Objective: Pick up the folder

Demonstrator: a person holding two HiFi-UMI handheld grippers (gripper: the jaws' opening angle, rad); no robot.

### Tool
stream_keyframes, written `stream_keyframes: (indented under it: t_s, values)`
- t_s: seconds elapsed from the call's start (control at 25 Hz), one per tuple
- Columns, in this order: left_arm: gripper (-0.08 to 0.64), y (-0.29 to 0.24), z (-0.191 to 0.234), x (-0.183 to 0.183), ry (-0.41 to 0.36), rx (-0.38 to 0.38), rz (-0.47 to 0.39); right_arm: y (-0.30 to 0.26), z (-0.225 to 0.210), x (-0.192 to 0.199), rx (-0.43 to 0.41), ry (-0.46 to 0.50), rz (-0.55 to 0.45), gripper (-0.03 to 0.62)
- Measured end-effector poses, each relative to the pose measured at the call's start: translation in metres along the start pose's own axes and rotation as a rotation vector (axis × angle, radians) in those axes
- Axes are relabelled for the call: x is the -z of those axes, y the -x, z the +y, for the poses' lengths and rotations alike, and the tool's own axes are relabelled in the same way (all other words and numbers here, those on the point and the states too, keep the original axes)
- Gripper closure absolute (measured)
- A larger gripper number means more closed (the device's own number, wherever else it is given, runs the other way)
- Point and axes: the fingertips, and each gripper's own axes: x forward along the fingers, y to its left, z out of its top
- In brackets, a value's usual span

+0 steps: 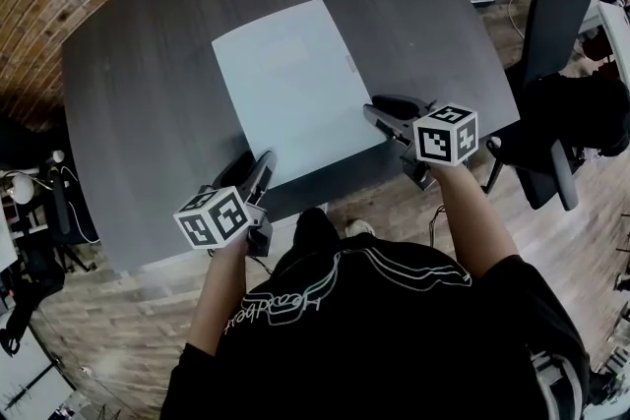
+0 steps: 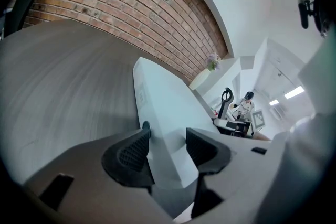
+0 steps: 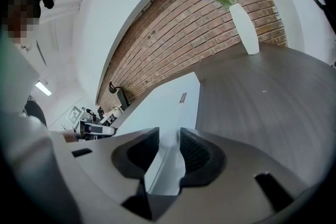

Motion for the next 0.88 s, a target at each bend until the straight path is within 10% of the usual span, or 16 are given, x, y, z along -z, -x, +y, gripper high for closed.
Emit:
stream_keyframes:
  t_s: [0.88]
  values:
    - [0.364,0.006,-0.003,0.012,0.013,-0.015,-0.028,0.009,0.008,0.014,-0.032,-0.039,0.007,0.503]
